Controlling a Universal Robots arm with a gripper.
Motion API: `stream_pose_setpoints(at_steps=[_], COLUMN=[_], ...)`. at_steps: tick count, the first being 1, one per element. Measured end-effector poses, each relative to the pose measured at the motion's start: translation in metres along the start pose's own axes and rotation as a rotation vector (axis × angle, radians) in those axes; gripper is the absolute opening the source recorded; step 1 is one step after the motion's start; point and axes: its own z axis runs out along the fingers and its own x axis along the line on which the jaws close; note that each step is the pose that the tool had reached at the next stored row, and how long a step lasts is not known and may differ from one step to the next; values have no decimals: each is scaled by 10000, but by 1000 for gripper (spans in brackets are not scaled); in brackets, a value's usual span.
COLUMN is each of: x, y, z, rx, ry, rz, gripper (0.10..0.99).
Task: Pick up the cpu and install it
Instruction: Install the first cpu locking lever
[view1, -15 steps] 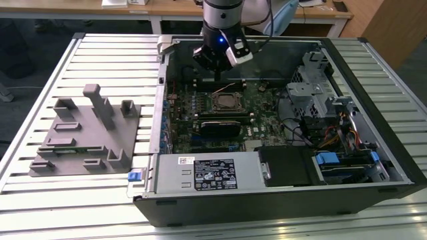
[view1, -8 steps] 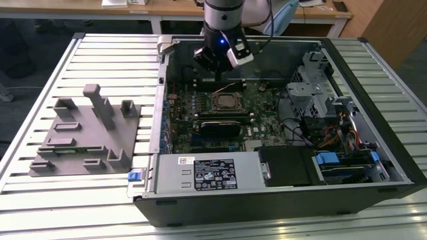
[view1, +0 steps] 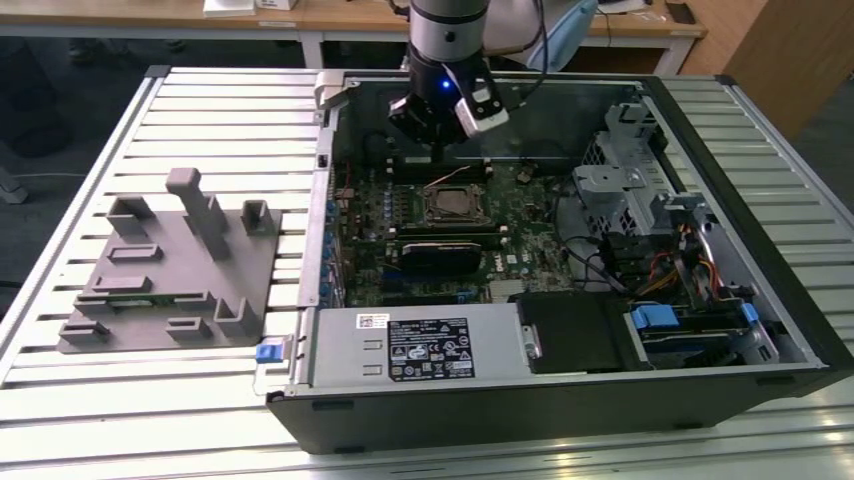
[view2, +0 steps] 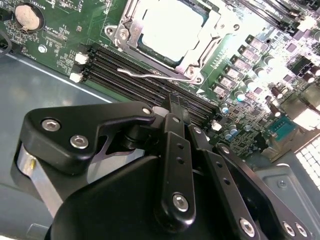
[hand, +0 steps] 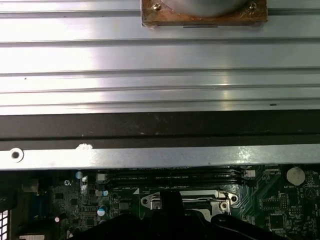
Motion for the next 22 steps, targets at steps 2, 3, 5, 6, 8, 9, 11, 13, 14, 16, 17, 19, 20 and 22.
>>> stream_pose_setpoints(at_steps=[2,3,5,6,8,9,11,13,14,16,17,19,20,22], x=[-2,-3,-8,-12,-21,-26,-40,-54,-60,-78,-90,-113,-123,-140], y=[0,-1,-1,-1,0,-1,-1,-1,-1,-2,-2,-2,-2,-2], z=[5,6,9,10,15,17,24,31,36,47,52,63,67,76], rx=[-1,0,0,1,6,10,21,105,162,194,197,196,197,196], ry=[0,0,1,1,-1,-1,0,-3,-6,-7,-6,-6,-6,-7], rz=[-1,-1,-1,-1,-1,-1,-5,-14,-14,-17,-16,-16,-16,-16], gripper=[118,118,118,118,118,118,118,118,118,118,118,118,118,118])
